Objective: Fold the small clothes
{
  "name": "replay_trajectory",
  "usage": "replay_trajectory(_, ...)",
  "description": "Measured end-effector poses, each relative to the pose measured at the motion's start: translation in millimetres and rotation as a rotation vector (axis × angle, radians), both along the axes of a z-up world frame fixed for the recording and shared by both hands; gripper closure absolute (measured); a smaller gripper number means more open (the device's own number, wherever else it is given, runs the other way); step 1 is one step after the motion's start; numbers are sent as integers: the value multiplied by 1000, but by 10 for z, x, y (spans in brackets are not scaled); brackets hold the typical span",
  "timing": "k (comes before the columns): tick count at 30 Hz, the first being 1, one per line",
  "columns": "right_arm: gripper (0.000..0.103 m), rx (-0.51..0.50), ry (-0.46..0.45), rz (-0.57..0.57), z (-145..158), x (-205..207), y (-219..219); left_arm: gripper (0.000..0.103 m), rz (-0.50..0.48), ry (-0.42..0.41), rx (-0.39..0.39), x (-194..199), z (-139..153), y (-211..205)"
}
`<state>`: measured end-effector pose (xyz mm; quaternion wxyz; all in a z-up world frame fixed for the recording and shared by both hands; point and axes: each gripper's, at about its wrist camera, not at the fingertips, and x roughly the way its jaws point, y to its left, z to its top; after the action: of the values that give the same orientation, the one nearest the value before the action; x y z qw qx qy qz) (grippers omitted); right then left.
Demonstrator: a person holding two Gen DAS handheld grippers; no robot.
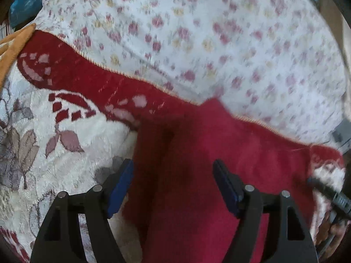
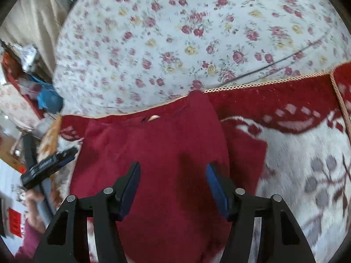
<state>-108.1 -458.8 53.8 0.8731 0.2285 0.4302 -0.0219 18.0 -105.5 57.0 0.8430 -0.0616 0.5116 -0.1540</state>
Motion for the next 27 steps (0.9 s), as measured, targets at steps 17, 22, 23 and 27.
replay_trajectory(17,28,-47,32,-51,126,-370,-227,14,4,-3,35,-17,30,146)
replay_trajectory(22,28,-35,43,9,90,-893,94,14,-24,-16,11,-273,137,305)
replay_trajectory(23,32,-28,70,38,-11,-931,189,14,-28,-16,15,-319,130,313)
replay_trajectory(27,78,-166,117,98,-204,-954,502,14,-34,7,35,-477,42,358)
